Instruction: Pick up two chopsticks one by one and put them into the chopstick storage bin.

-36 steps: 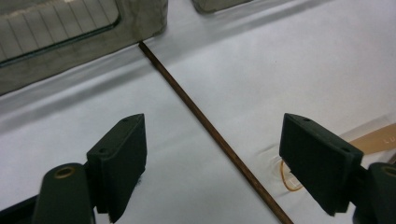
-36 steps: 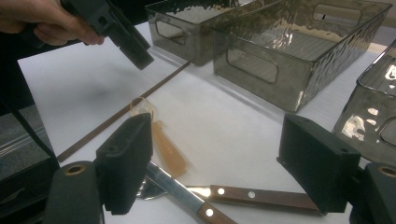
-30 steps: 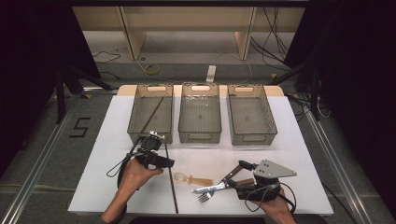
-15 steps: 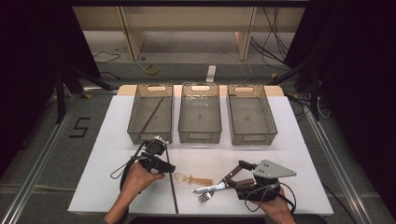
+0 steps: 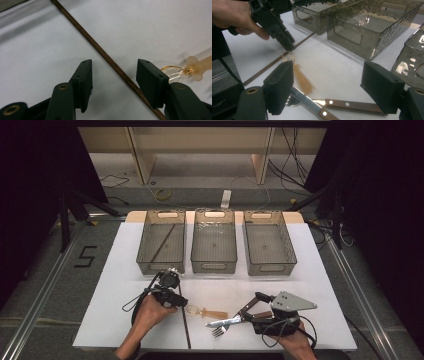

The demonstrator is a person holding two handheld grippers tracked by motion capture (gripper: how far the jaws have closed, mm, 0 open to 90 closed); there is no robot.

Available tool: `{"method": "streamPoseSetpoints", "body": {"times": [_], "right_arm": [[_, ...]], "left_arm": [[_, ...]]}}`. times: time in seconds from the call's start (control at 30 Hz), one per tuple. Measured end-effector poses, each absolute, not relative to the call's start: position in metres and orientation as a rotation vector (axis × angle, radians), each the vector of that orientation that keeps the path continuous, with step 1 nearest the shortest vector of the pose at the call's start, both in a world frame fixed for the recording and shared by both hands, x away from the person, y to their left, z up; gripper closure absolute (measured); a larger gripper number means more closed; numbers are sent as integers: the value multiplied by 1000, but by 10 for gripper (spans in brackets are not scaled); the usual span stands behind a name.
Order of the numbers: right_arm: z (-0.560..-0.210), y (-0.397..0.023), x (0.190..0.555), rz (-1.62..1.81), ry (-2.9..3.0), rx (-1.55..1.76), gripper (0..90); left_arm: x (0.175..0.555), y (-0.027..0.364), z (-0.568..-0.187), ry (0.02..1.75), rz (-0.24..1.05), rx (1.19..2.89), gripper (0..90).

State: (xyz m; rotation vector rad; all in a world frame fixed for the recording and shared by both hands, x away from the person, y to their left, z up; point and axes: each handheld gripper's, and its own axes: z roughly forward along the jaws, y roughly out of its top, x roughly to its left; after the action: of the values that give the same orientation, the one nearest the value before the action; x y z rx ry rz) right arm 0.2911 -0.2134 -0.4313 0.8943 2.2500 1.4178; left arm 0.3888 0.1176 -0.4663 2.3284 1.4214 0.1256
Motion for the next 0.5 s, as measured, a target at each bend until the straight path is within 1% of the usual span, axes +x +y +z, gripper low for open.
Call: {"method": "streamPoseSetpoints", "body": {"times": [0.23,0.33,0.5], "right_arm": [[-431,-214,291,1418,2245,897,267],[-431,-214,291,1415,2248,895,267],[-431,-214,291,1415,2245,895,267]], "left_arm": [[388,116,-467,1404,166,2360,502],[387,116,-467,1398,194,2372,549],[387,118,-467,1392,199,2390,631]]}}
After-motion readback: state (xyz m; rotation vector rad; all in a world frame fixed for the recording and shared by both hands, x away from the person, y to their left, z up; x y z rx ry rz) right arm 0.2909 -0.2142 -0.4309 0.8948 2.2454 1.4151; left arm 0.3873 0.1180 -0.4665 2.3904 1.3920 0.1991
